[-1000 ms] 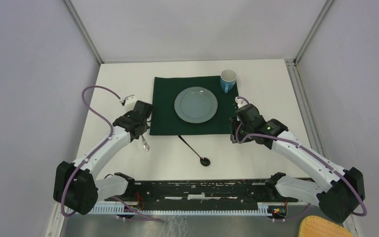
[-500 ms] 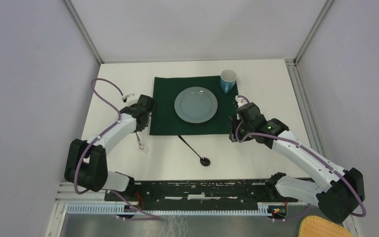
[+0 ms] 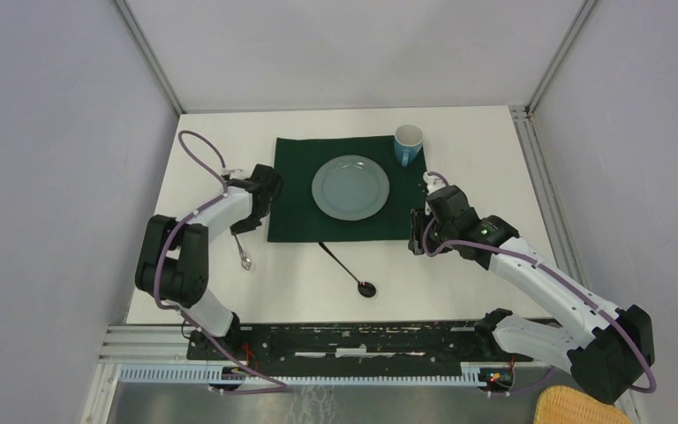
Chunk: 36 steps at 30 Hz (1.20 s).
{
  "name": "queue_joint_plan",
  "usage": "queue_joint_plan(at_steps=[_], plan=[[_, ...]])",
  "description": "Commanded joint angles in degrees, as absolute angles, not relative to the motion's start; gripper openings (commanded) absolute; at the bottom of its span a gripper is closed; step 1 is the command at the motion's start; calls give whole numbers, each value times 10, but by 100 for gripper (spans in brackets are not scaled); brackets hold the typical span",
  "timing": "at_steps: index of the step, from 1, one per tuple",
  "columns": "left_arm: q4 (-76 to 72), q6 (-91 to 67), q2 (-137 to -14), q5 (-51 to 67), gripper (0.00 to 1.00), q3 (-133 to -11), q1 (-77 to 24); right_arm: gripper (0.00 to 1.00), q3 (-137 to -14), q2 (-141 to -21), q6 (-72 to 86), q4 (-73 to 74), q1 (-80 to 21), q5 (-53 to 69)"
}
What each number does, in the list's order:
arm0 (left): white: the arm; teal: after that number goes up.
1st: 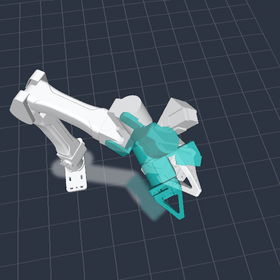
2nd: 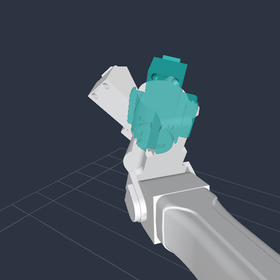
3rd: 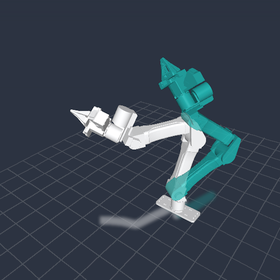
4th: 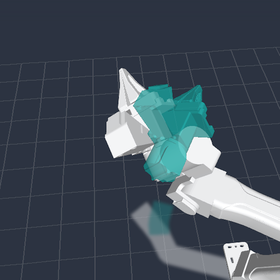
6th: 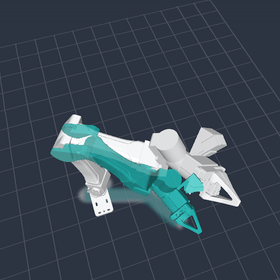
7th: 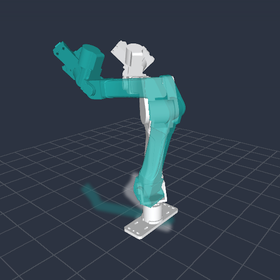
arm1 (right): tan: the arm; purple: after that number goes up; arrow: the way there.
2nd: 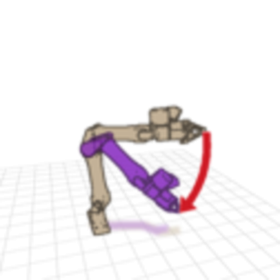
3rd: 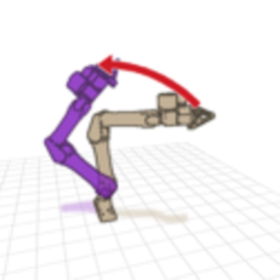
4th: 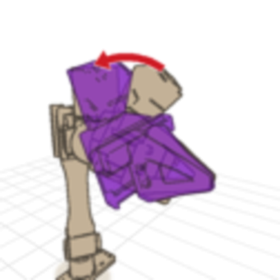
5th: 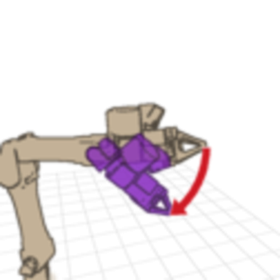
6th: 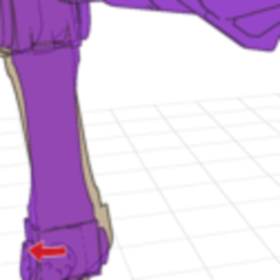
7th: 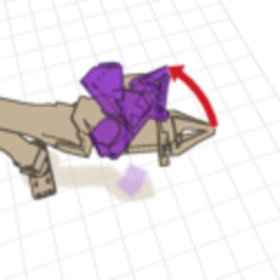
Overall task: Set the dinner table for one person
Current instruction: Place the fork at the center of the board.
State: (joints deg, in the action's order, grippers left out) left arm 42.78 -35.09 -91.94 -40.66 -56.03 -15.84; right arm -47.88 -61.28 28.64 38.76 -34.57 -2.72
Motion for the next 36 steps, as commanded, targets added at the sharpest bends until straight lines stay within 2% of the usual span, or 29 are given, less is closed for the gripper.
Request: queue_joint_plan(at_steps=[1,15,36], plan=[[425,-334,-942,-438,2,-589,-156,48,-473,-599,290,361,-341,-22],[412,-333,-1006,-444,2,-599,-156,48,-469,-598,288,364,-331,-21],[401,-324,-1035,-443,2,-619,-156,48,-464,-599,294,362,-325,-21]])
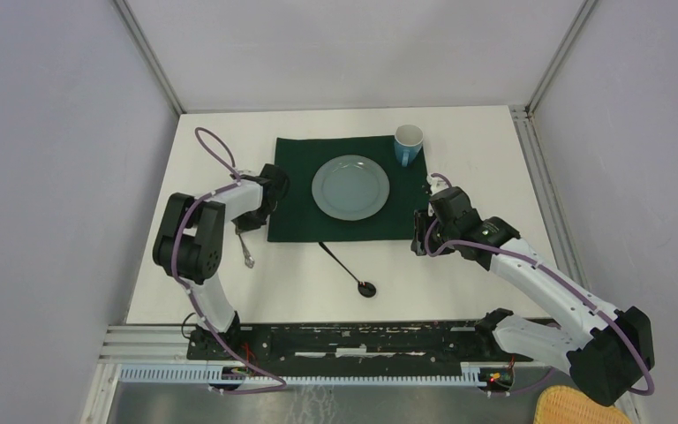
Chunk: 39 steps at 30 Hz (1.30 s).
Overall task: Set the dinner table for one person
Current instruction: Place the fork at the center of the board.
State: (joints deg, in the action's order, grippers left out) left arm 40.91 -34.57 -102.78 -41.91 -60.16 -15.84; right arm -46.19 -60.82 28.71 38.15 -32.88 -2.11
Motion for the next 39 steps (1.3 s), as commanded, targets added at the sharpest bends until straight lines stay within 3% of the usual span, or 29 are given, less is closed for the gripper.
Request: queue_joint_plan(at_steps=[1,8,14,30,39], plan=[[402,-324,-1035,-441,5,-619,-156,48,-464,-599,294,362,-326,-21],[402,-327,-1042,-439,11,-621,-156,48,-463,-598,296,363,-325,-19],[403,-333,-1025,-436,24,-622,-156,48,-461,-598,296,361,-324,-18],[410,-372,-960,-460,25,-611,-156,48,-463,-602,294,357,-322,-17],[367,-457,-862,-421,24,-542,-155,48,-464,-601,289,361,-321,-15]])
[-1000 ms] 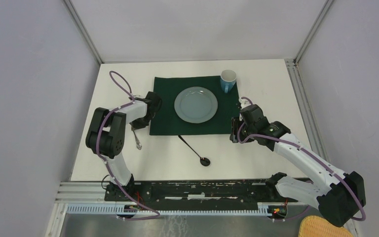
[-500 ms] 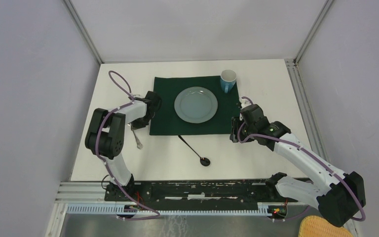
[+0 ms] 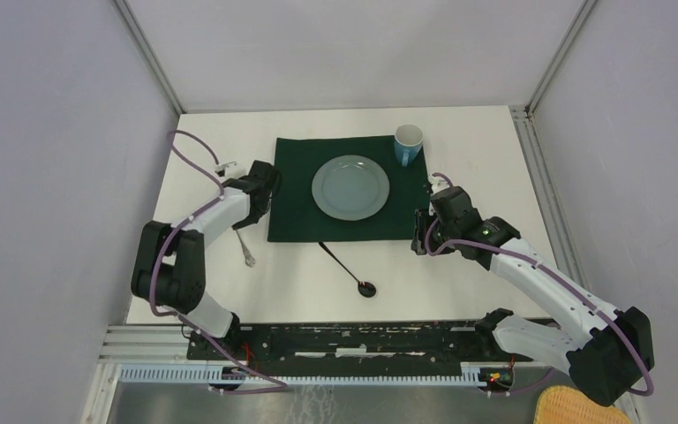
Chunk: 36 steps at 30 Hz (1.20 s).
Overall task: Set the dinner table for one person
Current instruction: Place the fork at the center of the board.
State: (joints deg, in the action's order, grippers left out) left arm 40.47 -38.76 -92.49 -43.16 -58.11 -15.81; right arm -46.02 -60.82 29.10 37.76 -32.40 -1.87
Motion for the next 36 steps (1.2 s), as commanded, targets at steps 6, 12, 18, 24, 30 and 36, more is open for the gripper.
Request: queue_joint_plan(at_steps=[6,12,18,24,30,36], plan=[[268,-484,-773,-361,24,-448,-156,48,-464,-594,285,362,-319,-13],[185,-500,-707,-330,24,-368,-154,48,-464,-591,283,369,-319,-9],[146,-518,-641,-339,27,-320,-152,48,-464,-586,281,380,-318,-8],[175,-512,-621,-365,28,-327,-146,48,-462,-587,282,382,-318,-3],[158,-513,-608,-333,30,-299,-113,48,-463,-586,283,382,-318,-1],[136,-495,-610,-303,33,-286,-92,48,-461,-584,283,382,-318,-3]])
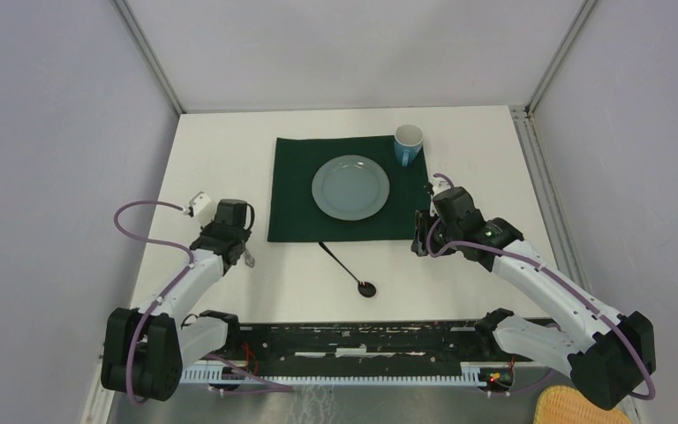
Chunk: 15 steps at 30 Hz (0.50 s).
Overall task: Set the dinner table for one person
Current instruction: Place the fork at the center of the board.
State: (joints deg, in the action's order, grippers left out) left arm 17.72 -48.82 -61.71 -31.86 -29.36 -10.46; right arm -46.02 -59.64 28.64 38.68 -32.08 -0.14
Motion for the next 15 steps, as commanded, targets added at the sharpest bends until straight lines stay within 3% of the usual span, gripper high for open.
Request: queue_joint_plan(at_steps=[1,15], plan=[[129,-492,-609,-293,34,-281,-87,48,-461,-584,284,382,-318,-2],[33,-494,-595,-229,35,-223,-42,48,-462,-588,286,383,-318,-2]])
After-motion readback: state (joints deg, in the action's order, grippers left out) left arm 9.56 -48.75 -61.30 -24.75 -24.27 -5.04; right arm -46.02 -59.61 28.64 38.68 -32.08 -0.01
